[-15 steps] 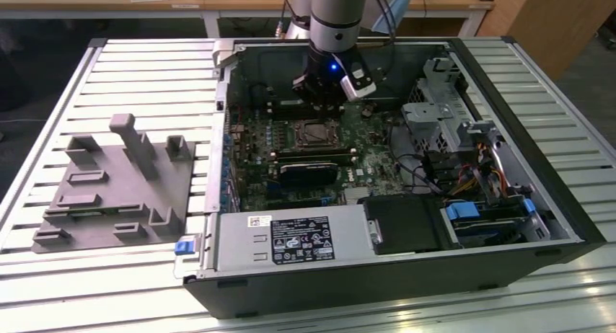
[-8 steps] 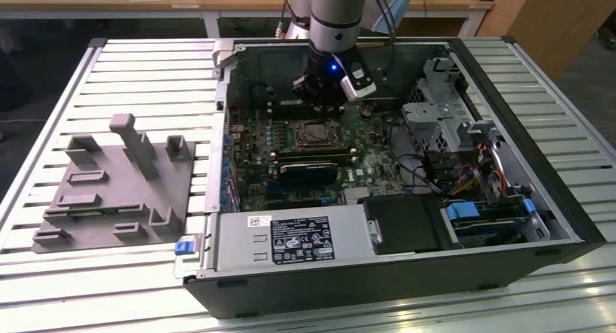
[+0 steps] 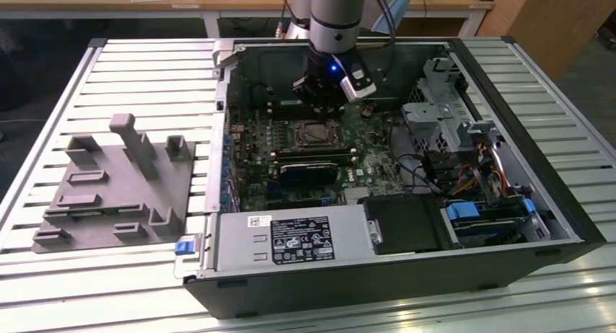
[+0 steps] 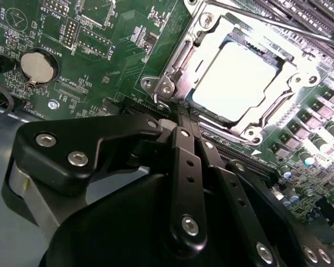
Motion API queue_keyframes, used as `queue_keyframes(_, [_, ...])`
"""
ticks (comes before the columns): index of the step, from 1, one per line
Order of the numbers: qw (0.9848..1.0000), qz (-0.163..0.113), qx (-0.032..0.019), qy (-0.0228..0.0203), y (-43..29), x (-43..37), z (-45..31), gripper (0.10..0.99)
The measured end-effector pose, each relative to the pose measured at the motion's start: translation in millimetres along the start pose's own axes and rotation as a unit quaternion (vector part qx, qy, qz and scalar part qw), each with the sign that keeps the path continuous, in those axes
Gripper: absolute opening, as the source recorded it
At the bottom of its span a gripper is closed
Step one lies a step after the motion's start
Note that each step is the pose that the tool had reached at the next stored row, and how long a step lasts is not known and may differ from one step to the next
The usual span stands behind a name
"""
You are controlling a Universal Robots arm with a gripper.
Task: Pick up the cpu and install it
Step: 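Install the first cpu locking lever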
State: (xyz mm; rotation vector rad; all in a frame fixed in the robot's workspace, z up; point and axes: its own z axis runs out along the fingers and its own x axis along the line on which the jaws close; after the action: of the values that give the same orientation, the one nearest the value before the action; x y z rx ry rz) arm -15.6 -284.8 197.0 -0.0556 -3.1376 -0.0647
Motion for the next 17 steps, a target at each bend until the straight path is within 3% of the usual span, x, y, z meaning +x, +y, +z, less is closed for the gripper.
queue_keyframes(7, [1.0, 0.0, -0.0018, 0.0001, 0.8, 0.1, 0.4, 0.106])
queue_keyframes(14, [1.0, 0.0, -0.0018, 0.0001, 1.1, 0.1, -9.3, 0.106])
queue_keyframes(17, [1.0, 0.0, -0.0019, 0.0001, 1.2, 0.0, -10.0, 0.106])
